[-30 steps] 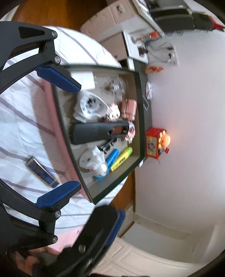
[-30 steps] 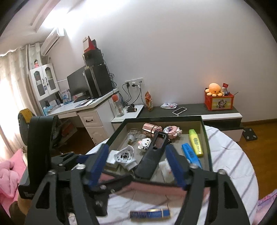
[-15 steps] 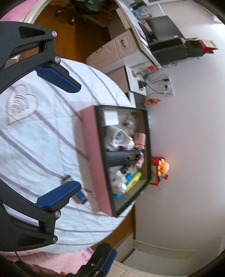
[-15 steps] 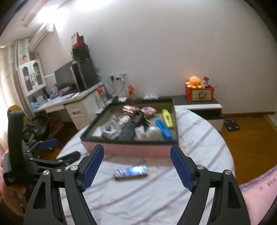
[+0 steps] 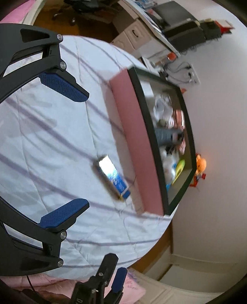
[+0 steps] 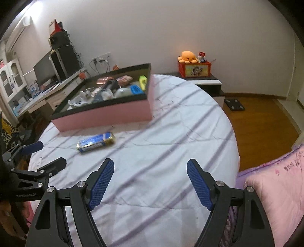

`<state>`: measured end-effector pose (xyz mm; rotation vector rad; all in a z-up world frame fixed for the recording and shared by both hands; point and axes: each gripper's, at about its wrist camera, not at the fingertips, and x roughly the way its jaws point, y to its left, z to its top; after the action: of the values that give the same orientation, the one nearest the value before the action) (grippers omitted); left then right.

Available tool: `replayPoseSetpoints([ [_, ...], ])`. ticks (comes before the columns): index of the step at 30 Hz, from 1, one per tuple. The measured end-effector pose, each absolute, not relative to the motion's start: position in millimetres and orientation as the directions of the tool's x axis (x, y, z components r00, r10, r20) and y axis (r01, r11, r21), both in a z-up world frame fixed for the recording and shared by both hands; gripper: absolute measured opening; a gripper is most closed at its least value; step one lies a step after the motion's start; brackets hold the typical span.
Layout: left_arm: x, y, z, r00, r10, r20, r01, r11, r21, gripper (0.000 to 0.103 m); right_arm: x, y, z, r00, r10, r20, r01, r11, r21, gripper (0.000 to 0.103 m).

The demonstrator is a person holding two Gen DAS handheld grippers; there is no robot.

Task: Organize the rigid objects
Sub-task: 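Move the left tool to the blue-and-gold lighter and grasp it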

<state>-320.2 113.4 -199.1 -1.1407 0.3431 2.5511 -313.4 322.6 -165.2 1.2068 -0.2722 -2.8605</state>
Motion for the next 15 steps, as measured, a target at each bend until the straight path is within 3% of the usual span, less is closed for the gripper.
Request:
replayPoseSetpoints([
  [11, -362, 164, -222, -0.595, 0.17, -0.785, -0.414, -0.902, 0.119, 0.102, -328, 349, -183, -0.664, -0.1, -0.741, -0.069, -0.979, 0.194, 0.081],
  [14, -366, 167, -227, -0.586, 0.179, -0.791, -0.452, -0.882, 0.135, 0.087, -336, 349, -186, -0.653, -0.113, -0.749, -0.059, -0.978, 0.199, 0.081],
  [15, -367, 164, -227, -0.564, 0.224, -0.795, -0.474, -0.876, 0.089, 0.069, -338, 349, -185, -0.652, -0.115, -0.749, -0.053, -0.979, 0.197, 0.081],
])
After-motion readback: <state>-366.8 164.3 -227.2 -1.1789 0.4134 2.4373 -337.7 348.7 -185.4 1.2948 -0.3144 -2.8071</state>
